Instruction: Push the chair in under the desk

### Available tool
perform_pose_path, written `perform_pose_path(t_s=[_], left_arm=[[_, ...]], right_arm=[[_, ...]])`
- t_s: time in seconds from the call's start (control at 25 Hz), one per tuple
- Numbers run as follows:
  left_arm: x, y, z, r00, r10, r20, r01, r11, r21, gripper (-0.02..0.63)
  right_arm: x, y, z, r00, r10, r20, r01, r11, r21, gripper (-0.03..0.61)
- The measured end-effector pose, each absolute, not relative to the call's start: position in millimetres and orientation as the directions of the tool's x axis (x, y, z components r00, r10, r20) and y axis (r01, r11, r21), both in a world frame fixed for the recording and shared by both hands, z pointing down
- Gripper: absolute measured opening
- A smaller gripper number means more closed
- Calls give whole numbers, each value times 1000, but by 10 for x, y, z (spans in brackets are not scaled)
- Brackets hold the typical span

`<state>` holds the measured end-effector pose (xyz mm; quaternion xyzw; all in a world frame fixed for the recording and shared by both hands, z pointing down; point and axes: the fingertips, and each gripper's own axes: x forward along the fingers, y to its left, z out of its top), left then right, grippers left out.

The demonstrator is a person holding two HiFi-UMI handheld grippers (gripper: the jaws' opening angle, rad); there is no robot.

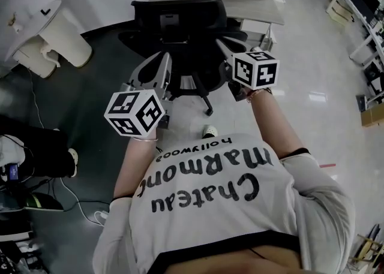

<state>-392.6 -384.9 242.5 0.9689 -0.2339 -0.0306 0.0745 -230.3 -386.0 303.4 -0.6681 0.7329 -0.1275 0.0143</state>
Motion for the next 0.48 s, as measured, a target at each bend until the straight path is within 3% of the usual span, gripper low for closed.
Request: perform_pose_path(t_s=[0.08, 0.28, 0.48], left_arm=[[-3927, -3810, 2406, 881, -472, -38, -463, -874, 147, 21], [-3958, -3799, 2339, 852, -519, -71, -505, -849, 153, 21], [-3889, -3833, 2326, 846, -530, -62, -517, -843, 149, 21]], right_arm=[[-2351, -3744, 2822, -118, -990, 75, -968, 98, -231, 12], [-2481, -3508, 2395, -137, -988, -66, -969, 148, -200, 12], [-2438, -3468, 2251, -122, -986, -110, -979, 138, -152, 12]])
